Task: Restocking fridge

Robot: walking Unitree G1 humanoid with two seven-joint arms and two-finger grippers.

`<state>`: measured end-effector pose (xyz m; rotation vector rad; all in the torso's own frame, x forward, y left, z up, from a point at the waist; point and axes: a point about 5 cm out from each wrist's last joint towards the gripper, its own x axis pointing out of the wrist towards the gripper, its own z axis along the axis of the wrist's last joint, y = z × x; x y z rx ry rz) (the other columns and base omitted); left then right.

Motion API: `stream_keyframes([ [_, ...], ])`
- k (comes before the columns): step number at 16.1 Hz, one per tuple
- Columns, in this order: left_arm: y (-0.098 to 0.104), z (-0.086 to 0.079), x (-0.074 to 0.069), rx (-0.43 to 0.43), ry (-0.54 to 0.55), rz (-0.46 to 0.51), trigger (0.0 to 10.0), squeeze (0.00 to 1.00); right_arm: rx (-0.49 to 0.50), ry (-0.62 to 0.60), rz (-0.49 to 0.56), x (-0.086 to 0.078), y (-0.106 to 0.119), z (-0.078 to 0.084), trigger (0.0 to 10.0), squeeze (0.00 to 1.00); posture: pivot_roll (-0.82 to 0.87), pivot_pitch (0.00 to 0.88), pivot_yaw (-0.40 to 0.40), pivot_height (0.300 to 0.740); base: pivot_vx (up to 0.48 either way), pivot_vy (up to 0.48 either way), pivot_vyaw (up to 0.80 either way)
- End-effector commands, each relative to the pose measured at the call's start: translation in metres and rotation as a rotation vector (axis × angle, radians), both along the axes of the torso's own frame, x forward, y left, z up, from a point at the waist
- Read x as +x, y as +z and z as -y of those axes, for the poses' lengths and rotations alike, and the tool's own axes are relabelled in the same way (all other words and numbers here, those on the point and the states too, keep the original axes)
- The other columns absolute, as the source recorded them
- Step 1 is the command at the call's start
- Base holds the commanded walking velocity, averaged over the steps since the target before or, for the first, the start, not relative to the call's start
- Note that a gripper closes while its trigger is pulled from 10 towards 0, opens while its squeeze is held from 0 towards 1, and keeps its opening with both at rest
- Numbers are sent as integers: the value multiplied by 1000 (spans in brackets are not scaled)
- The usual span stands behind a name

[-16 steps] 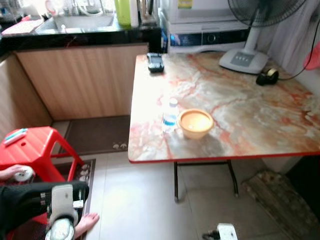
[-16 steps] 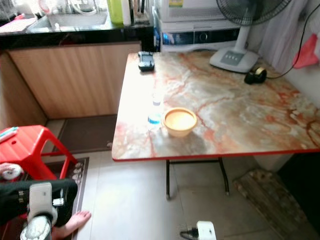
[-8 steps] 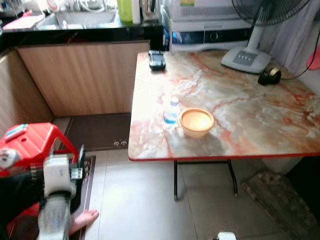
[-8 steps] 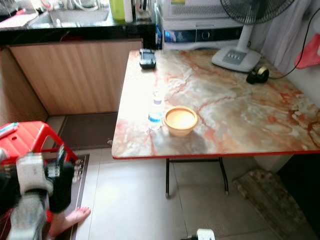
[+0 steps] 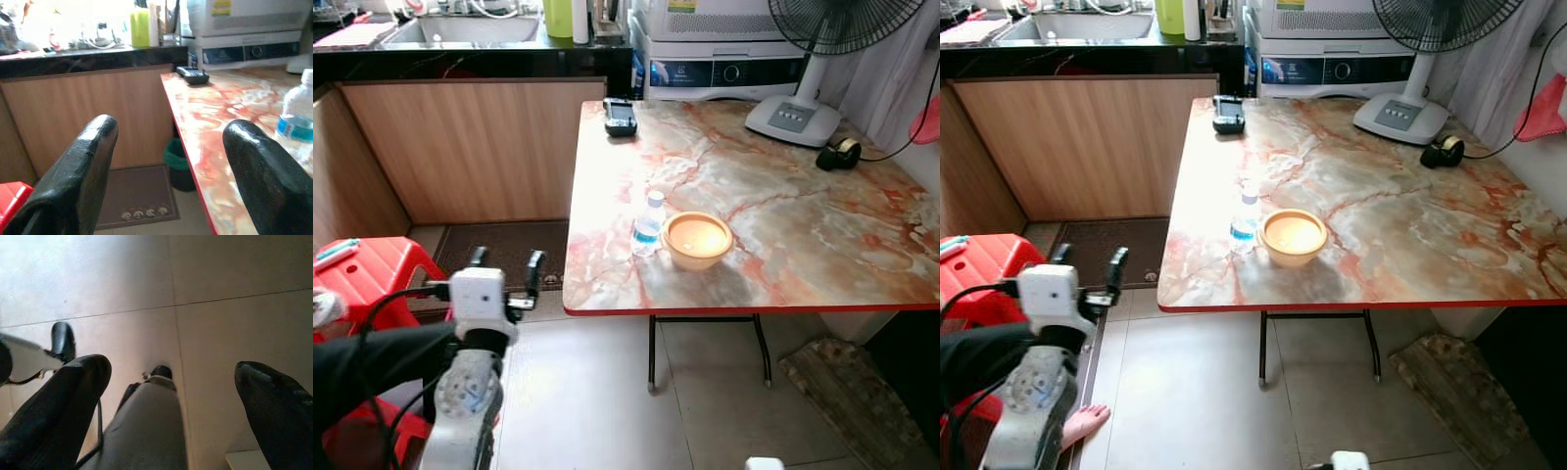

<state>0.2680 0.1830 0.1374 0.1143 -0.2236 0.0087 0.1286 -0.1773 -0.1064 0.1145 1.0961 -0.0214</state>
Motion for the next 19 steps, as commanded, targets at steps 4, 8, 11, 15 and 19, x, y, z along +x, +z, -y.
stream_keyframes([
  [4,10,-8,9,9,28,-1,10000,0,-10,-14,-6,-6,-1,8,10000,0,104,0,-64,740,0,-314,0],
  [8,12,-1,7,1,12,-5,10000,0,-23,-8,-14,-8,-1,10,10000,0,95,0,-56,740,120,-371,0],
  [11,18,0,7,5,-3,-1,10000,0,-12,11,-16,-10,-2,9,10000,0,110,0,-51,740,80,-338,0],
  [15,26,3,8,-5,-17,18,10000,0,-6,27,-18,-11,-2,8,10000,0,111,0,-48,740,0,0,0],
  [19,34,3,10,-12,-18,34,10000,0,-4,21,-20,-11,-2,8,10000,0,112,0,-50,740,0,0,0],
])
